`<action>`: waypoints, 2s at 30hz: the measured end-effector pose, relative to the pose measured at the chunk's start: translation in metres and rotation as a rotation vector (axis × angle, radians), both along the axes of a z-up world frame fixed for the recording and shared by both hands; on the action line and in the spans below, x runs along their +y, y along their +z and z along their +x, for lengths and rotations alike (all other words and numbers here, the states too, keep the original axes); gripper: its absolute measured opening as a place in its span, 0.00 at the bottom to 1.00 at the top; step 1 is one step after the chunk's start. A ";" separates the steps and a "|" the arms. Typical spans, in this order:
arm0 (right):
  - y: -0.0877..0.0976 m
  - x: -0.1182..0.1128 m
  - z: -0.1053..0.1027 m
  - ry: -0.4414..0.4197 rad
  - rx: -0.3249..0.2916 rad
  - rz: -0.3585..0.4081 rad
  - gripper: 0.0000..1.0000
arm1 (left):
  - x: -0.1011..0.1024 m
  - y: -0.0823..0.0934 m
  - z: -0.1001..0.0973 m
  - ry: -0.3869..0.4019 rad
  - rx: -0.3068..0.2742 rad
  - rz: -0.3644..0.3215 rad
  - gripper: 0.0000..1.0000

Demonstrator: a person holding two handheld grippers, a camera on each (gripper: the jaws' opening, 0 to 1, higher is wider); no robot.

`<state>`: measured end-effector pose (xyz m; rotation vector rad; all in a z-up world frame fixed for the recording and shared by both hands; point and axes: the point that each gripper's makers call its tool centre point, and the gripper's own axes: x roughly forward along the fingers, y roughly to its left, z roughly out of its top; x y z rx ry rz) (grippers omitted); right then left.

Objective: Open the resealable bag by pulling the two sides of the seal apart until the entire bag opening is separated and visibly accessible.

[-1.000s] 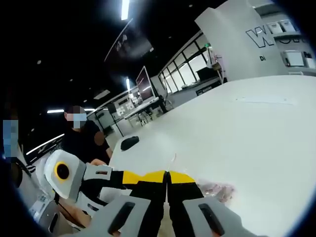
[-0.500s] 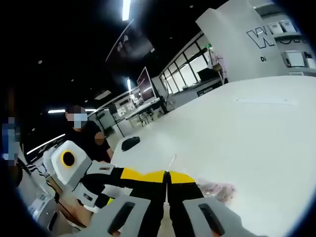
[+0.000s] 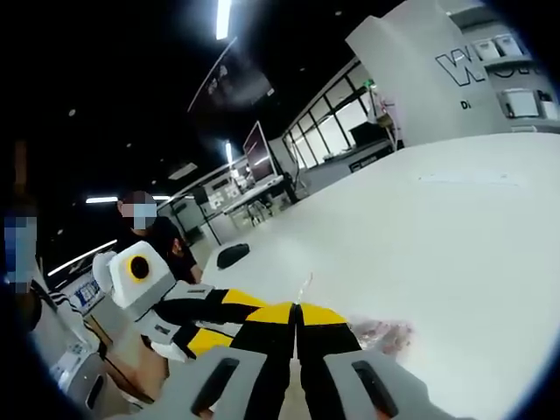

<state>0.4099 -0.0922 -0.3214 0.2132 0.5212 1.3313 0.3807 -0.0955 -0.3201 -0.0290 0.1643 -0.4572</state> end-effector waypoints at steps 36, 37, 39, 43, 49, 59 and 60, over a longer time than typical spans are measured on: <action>0.008 -0.003 -0.009 0.013 -0.024 0.045 0.00 | 0.006 0.003 0.011 0.015 0.143 -0.301 0.19; 0.008 -0.004 -0.008 0.013 -0.020 0.049 0.00 | 0.006 0.003 0.011 0.014 0.144 -0.302 0.19; 0.007 -0.004 -0.007 0.013 -0.013 0.053 0.00 | 0.005 0.003 0.011 0.009 0.146 -0.305 0.18; 0.007 -0.004 -0.008 0.019 0.017 0.079 0.00 | 0.004 0.004 0.011 0.001 0.145 -0.309 0.17; 0.008 -0.005 -0.007 0.036 0.097 0.124 0.00 | 0.002 0.004 0.010 -0.013 0.154 -0.319 0.17; 0.011 -0.002 -0.015 0.057 0.111 0.139 0.00 | 0.003 0.004 0.008 -0.011 0.156 -0.325 0.14; 0.011 -0.002 -0.014 0.059 0.113 0.140 0.00 | 0.003 0.004 0.008 -0.008 0.154 -0.323 0.14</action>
